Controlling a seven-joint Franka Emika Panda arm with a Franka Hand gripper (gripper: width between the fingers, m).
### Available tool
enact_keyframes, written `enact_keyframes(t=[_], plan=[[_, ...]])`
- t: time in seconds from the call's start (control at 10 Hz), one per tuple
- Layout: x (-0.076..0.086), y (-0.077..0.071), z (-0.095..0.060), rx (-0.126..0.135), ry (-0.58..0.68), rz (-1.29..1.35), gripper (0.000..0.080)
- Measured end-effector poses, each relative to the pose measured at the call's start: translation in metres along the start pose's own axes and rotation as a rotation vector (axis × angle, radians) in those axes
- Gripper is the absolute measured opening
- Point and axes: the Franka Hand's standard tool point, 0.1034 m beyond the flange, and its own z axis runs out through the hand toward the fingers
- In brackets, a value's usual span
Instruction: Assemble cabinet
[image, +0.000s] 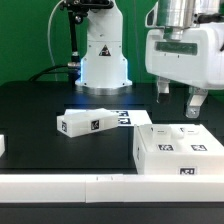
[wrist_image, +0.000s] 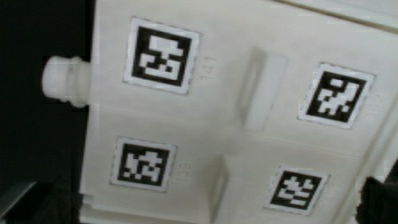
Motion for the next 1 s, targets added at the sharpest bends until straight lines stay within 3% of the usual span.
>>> enact_keyframes(t=[0.1, 0.2, 0.3, 0.6, 1.0], plan=[[-0.001, 0.000, 0.000, -0.007, 0.007, -0.070, 0.0795], [-0.012, -0.001, -0.003, -0.026, 0.031, -0.203, 0.0795], [-0.020, -0.002, -0.007, -0.027, 0.034, -0.344, 0.0795], [-0.037, 0.001, -0.015, 0.007, 0.063, -0.581, 0.0795], [-0.035, 0.003, -0.013, 0.003, 0.070, -0.697, 0.0795]])
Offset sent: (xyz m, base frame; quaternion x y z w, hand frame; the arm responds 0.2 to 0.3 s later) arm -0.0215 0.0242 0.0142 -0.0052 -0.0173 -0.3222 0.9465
